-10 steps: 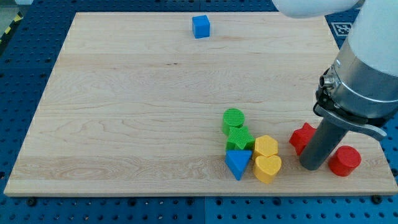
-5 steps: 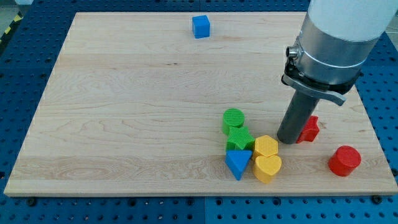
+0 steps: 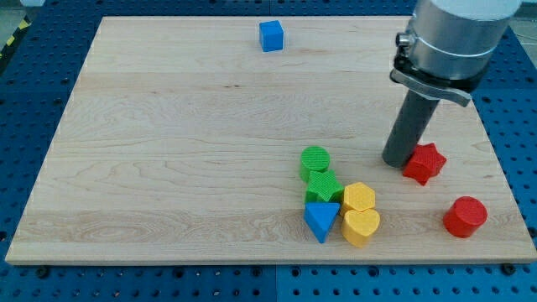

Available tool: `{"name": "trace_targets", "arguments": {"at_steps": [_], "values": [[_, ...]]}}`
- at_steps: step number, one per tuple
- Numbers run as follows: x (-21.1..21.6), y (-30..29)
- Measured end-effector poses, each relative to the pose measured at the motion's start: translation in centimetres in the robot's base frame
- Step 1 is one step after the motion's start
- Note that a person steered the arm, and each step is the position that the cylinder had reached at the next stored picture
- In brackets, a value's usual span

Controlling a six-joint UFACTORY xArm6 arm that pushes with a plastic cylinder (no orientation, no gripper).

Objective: Place the red star above the red circle

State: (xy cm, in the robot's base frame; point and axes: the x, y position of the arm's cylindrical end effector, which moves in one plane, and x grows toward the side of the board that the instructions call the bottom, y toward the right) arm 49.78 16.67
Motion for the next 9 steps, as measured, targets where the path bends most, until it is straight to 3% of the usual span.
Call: {"name": "trace_targets", "arguments": {"at_steps": [3,5,9], "values": [[1.8,1.9],[-4.0,2.0],[-4.0,3.7]]}}
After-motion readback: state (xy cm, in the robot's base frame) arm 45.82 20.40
